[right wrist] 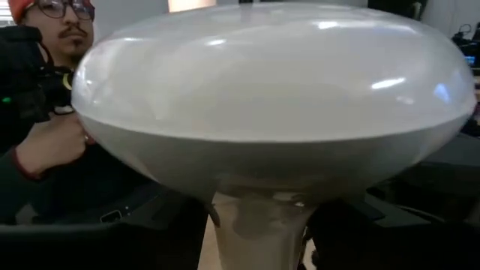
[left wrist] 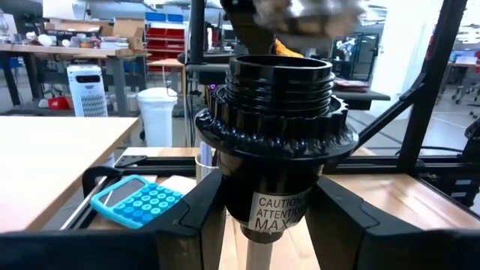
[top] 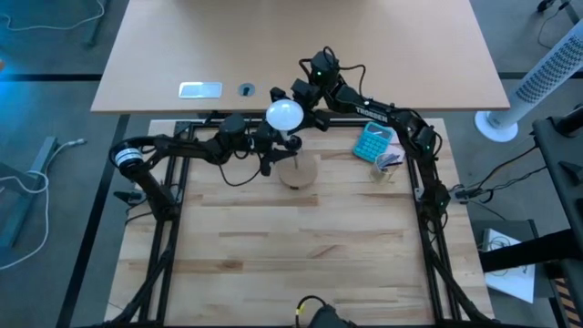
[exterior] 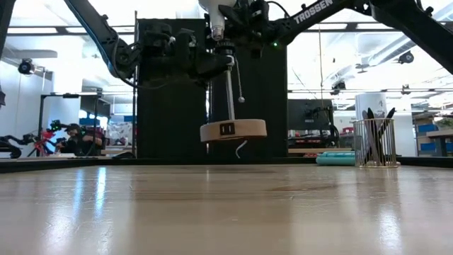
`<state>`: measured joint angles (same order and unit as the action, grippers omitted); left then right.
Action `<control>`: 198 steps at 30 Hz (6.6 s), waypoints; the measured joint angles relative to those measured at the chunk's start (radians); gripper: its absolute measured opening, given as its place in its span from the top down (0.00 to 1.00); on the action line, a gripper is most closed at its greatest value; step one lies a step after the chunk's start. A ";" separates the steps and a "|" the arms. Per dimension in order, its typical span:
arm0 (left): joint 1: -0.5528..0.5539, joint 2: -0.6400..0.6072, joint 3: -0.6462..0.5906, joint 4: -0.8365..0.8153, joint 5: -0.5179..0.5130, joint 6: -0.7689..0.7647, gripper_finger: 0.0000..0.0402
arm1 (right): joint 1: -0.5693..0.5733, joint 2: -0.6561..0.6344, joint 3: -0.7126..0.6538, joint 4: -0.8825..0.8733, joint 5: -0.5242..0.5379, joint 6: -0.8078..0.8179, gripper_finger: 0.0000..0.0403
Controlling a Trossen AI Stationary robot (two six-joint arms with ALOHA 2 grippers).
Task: Screw lightbulb
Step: Insert the light bulb into the table lamp
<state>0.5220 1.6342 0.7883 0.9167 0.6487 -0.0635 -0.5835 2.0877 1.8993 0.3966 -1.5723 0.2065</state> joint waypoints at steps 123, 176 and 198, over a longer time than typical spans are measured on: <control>0.032 -0.178 0.054 -0.233 -0.953 0.308 0.65 | -0.009 -0.022 0.004 -0.234 0.961 -0.466 0.63; 0.070 -0.144 0.042 -0.204 -0.898 0.219 0.65 | -0.039 -0.028 -0.001 -0.327 0.905 -0.434 0.16; 0.039 -0.144 0.040 -0.210 -0.760 0.112 0.65 | -0.059 -0.043 0.004 -0.341 0.671 -0.371 0.16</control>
<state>0.5607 1.4899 0.8288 0.7063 -0.1115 0.0487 -0.6422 2.0449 1.9030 0.0559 -0.9012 -0.1641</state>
